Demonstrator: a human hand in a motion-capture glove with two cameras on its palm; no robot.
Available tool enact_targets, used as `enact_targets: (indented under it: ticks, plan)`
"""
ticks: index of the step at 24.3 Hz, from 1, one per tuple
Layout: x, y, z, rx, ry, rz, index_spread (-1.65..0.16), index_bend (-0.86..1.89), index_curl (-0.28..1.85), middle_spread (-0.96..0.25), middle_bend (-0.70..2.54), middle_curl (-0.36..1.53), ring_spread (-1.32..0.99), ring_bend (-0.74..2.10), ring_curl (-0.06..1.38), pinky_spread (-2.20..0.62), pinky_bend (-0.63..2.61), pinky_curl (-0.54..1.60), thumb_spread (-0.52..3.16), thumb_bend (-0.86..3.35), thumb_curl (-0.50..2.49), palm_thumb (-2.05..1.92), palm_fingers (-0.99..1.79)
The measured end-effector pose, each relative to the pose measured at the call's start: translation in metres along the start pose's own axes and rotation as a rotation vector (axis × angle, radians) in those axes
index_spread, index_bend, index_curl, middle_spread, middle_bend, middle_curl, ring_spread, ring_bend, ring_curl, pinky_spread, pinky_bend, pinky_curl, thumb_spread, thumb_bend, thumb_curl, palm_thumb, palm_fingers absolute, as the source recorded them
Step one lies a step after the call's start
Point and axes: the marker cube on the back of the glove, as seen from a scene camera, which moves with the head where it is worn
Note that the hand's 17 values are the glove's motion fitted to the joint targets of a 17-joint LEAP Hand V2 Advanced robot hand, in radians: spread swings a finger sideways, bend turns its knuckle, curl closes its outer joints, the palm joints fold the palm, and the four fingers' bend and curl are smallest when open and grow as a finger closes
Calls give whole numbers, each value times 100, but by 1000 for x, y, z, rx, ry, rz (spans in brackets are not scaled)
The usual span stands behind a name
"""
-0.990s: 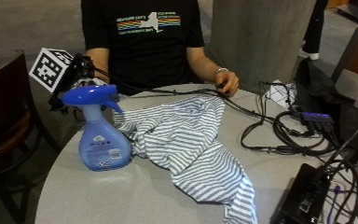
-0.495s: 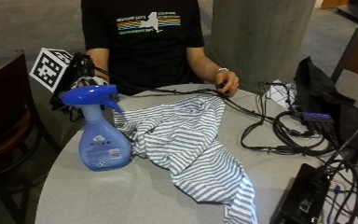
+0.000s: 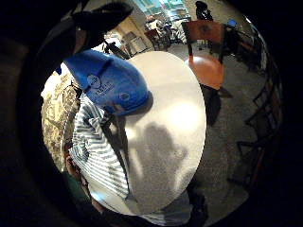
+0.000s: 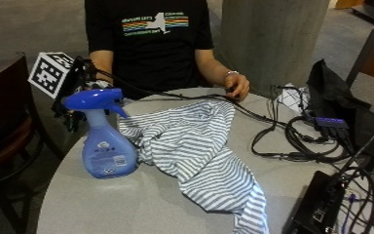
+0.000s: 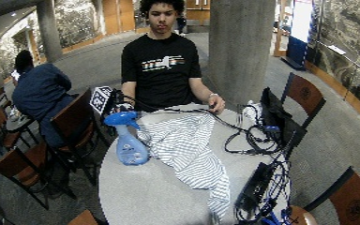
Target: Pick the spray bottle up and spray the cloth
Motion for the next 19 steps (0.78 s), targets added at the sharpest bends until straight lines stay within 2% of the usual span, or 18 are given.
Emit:
enact_targets:
  ticks: [7, 19]
  plan:
    - [3, 2, 1, -71, -7, 37, -29, 15, 42, -2, 25, 47, 2, 22, 39, 21, 30, 40, 78, -5, 55, 97, 45]
    - [12, -20, 19, -121, -11, 139, -33, 10, 33, 3, 24, 44, 10, 20, 35, 28, 29, 37, 90, -3, 49, 88, 43]
